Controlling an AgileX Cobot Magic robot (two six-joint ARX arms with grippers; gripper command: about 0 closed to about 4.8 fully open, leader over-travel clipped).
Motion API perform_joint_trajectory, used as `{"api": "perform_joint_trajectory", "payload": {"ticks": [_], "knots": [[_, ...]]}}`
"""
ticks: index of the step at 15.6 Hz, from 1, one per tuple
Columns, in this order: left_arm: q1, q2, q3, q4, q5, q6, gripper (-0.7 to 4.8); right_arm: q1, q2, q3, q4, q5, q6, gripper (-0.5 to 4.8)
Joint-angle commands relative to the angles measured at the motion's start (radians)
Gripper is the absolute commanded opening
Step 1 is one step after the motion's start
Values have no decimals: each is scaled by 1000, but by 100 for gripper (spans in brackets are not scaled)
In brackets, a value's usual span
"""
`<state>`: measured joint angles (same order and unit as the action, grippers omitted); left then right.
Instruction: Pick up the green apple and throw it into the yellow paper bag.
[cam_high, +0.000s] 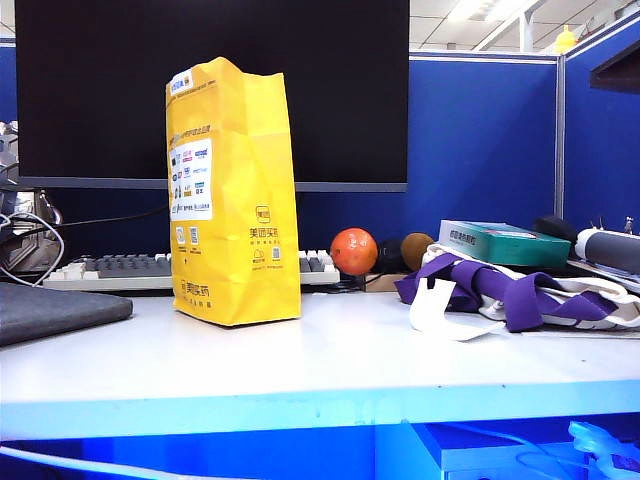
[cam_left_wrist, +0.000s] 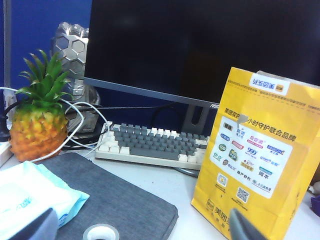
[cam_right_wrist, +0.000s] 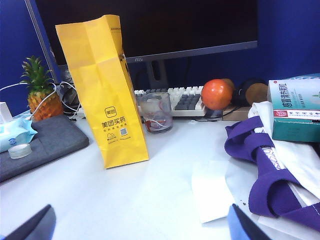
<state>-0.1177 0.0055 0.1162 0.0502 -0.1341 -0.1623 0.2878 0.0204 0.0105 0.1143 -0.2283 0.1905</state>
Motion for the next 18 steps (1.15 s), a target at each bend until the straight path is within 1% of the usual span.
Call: {"api": "perform_joint_trajectory", "payload": {"ticks": [1, 3, 5, 6, 18], "knots": [[1, -1, -5, 19, 3, -3, 479, 0, -1, -8, 10, 1, 0, 458], [0, -1, -40, 23, 3, -3, 479, 0, -1, -8, 10, 1, 0, 458], [0, -1, -107, 55, 3, -3, 479, 0, 0, -8, 9, 1, 0, 458], [0, -1, -108, 34, 3, -3, 479, 0, -1, -8, 10, 1, 0, 458], [0, -1, -108, 40, 4, -3, 479, 0, -2, -8, 9, 1, 0, 458]]}}
